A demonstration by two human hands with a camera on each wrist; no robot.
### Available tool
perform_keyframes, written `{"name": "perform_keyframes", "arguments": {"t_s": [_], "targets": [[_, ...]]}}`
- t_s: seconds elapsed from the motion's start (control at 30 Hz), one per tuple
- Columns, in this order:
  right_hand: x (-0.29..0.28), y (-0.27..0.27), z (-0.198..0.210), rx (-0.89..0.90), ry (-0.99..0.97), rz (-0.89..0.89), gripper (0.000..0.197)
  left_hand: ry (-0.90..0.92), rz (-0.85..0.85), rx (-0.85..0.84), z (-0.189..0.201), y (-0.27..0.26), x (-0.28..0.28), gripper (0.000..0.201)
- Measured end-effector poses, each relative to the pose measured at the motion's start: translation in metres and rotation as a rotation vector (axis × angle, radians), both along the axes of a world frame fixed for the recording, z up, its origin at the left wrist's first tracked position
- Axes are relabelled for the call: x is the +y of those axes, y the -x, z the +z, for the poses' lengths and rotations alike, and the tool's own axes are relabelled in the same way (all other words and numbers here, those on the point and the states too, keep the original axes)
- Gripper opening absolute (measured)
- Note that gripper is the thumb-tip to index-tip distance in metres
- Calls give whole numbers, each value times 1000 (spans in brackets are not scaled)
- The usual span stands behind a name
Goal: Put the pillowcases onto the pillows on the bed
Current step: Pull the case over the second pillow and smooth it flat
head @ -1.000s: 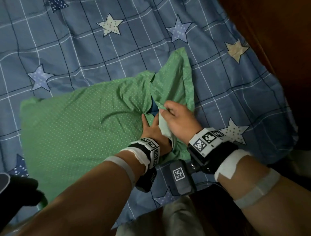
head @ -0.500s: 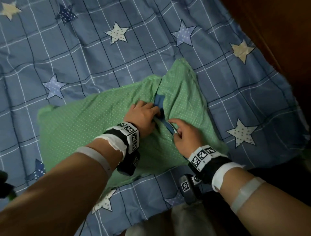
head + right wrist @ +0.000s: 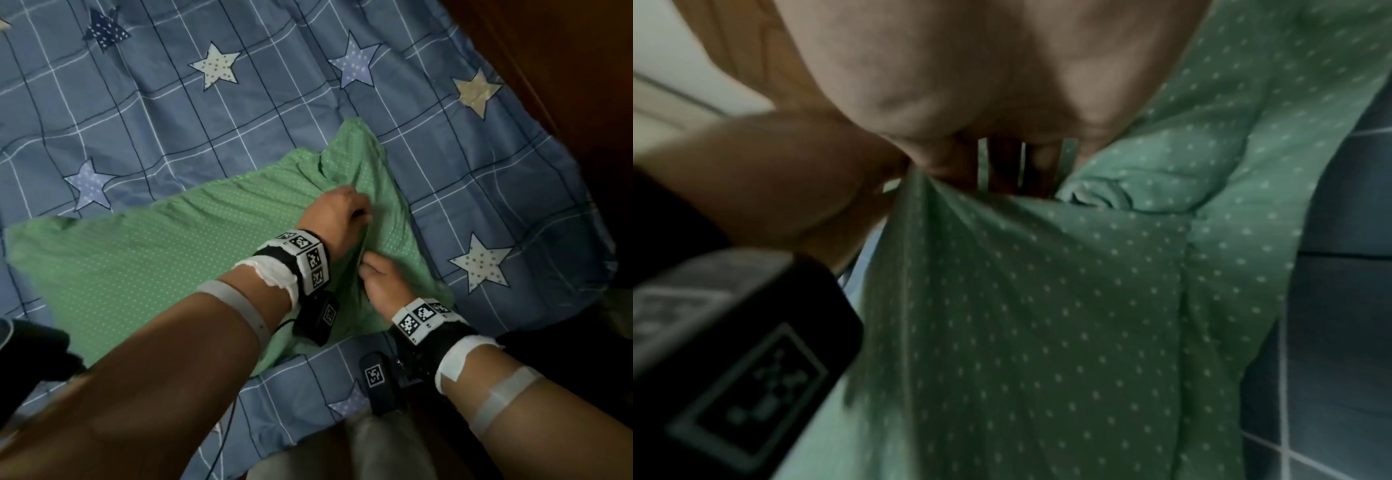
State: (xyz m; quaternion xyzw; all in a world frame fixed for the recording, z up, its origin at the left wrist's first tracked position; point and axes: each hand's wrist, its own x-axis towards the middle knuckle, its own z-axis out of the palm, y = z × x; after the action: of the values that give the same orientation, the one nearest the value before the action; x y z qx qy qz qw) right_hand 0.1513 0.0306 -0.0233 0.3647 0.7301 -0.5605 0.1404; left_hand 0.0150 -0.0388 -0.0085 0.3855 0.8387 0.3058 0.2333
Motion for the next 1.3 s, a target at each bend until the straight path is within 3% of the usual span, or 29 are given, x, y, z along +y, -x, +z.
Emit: {"name": "perform_keyframes", "arguments": {"t_s": [0.1, 0.17, 0.23, 0.33, 0.43, 0.53, 0.6, 0.63, 0.73, 0.77, 0.87, 0.97, 1.0, 1.07, 1.13, 1.2, 1.3], "targets": [[10, -8, 4, 12, 37, -38, 19, 108, 147, -25, -20, 1, -10, 9], [10, -16, -3, 12, -79, 126, 32, 109, 202, -60, -25, -5, -22, 9], [8, -24, -12, 1, -231, 152, 34, 23, 252, -127, -20, -10, -35, 20], [16, -36, -13, -79, -351, -122, 34, -57, 469, -168, -13, -16, -64, 28], [35, -49, -9, -335, -395, -236, 72, 11, 792, -166, -10, -26, -105, 18], [50, -57, -17, -544, -211, -285, 112, 65, 1070, -190, -12, -46, -153, 15], [51, -60, -26, -541, -73, -387, 129, 95, 1241, -166, -14, -65, -186, 18], [53, -63, -32, -488, 5, -455, 126, 126, 1342, -154, -14, -76, -202, 19], [46, -63, -32, -355, 224, -549, 91, 227, 1715, -172, -18, -112, -251, 22], [41, -60, -24, -359, 238, -535, 85, 296, 1827, -251, -19, -125, -267, 33], [42, -66, -29, -335, 240, -548, 86, 508, 2031, -709, -22, -162, -313, 88], [40, -79, -29, -384, 366, -553, 25, 291, 2096, -976, -27, -175, -339, 112], [40, -85, -31, -417, 379, -570, 22, 152, 2146, -1062, -19, -175, -339, 113], [32, -87, -29, -458, 388, -575, 26, 41, 2077, -1108, -2, -168, -336, 80], [24, -85, -24, -432, 383, -650, 18, 130, 2002, -1145, 25, -159, -328, 61], [24, -76, -19, -382, 324, -542, 27, 73, 1943, -1126, 25, -150, -340, 60], [15, -60, 13, -232, 362, -607, 25, -35, 1882, -1087, 32, -136, -359, 76]]}}
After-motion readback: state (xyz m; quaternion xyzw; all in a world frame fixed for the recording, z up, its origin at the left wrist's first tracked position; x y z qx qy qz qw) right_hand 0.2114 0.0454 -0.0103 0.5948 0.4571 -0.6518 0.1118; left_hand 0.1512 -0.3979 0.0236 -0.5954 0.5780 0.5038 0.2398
